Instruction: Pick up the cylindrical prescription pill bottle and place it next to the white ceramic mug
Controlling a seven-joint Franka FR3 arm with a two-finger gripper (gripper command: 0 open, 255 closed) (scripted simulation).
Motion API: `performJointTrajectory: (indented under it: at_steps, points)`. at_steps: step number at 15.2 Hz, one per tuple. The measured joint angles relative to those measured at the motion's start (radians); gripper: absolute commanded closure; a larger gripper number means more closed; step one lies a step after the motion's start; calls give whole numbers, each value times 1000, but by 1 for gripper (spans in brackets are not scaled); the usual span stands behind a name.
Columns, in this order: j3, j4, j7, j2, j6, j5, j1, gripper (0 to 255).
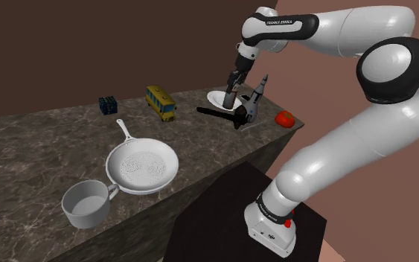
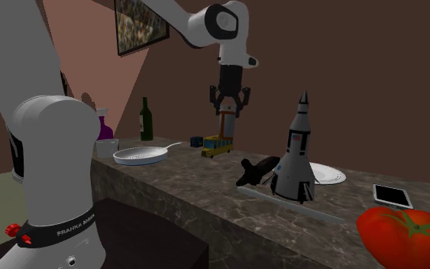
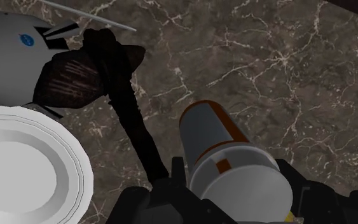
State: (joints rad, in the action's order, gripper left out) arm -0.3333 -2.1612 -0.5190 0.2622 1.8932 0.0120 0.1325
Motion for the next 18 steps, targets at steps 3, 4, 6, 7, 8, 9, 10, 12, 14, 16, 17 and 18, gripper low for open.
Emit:
performJointTrajectory:
  at_steps: [3, 4, 6, 7, 8, 9, 10, 12, 14, 16, 17, 18]
  points:
    - [4, 35, 6, 6, -40, -1, -1, 255]
    - [4, 44, 7, 9, -53, -2, -1, 255]
    - [4, 74, 7, 8, -81, -2, -1, 255]
    - [5, 83, 8, 11, -93, -2, -1, 255]
    - [7, 96, 12, 12, -106, -2, -2, 255]
    - [6, 105, 10, 10, -115, -2, -2, 255]
    - [14, 99, 22, 19, -117, -2, -6, 255]
    - [42, 76, 63, 46, -118, -1, -18, 255]
    - [74, 45, 109, 77, -115, 1, -32, 255]
    - [107, 12, 156, 110, -113, 6, -46, 255]
    - [126, -1, 182, 119, -107, 11, -55, 255]
    - [145, -15, 208, 135, -107, 15, -64, 255]
